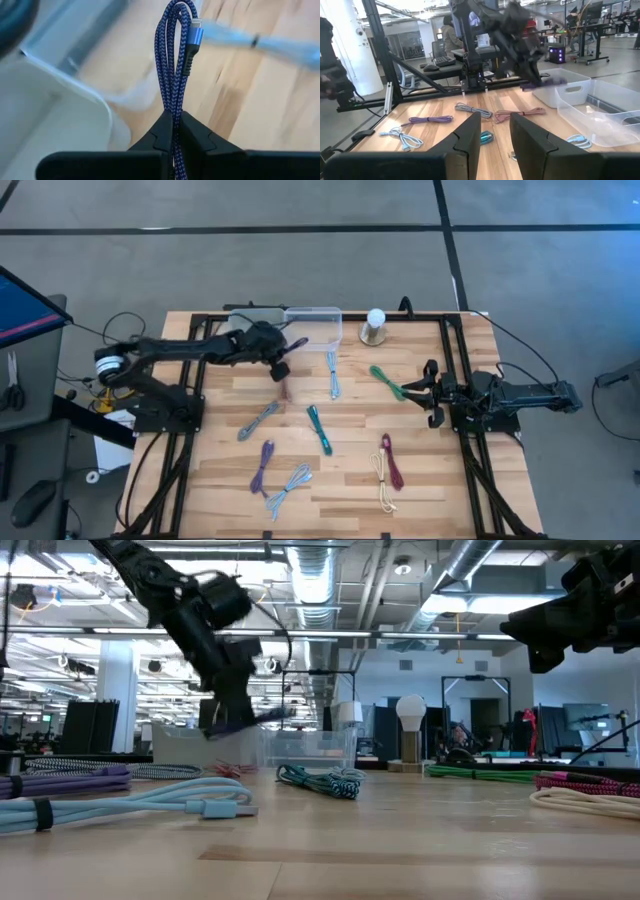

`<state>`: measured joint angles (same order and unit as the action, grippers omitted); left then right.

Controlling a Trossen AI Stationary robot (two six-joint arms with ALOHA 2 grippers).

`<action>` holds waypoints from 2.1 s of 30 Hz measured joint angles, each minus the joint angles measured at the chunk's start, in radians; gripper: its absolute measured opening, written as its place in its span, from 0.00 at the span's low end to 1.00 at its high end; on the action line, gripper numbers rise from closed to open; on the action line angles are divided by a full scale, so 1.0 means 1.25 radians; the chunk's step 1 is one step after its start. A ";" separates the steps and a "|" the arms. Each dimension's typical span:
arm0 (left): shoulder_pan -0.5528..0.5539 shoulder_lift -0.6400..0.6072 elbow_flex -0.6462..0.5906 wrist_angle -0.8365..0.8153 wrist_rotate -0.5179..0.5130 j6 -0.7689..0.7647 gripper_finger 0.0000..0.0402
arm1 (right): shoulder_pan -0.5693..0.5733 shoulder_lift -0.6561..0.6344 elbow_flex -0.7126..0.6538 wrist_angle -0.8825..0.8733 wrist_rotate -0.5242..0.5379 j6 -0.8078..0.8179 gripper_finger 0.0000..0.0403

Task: Pick & Place USB Port
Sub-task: Put the violet and white USB cable into the gray bin

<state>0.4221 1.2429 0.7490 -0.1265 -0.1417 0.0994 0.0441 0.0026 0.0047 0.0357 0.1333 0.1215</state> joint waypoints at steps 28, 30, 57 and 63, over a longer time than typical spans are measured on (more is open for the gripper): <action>0.205 -0.181 0.001 -0.150 -0.128 0.091 0.03 | -0.001 0.000 0.000 0.001 0.002 0.000 0.24; 0.224 -0.151 0.001 -0.150 -0.107 0.091 0.03 | 0.000 0.000 0.000 0.001 0.002 0.000 0.24; 0.297 0.108 0.001 0.000 -0.002 0.121 0.11 | 0.000 0.000 0.000 0.001 0.002 0.000 0.24; 0.297 0.108 0.001 0.010 -0.004 0.121 0.21 | 0.000 0.000 0.000 0.001 0.003 0.000 0.24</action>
<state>0.7933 1.3777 0.7506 -0.1145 -0.1463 0.2503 0.0437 0.0029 0.0044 0.0375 0.1366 0.1219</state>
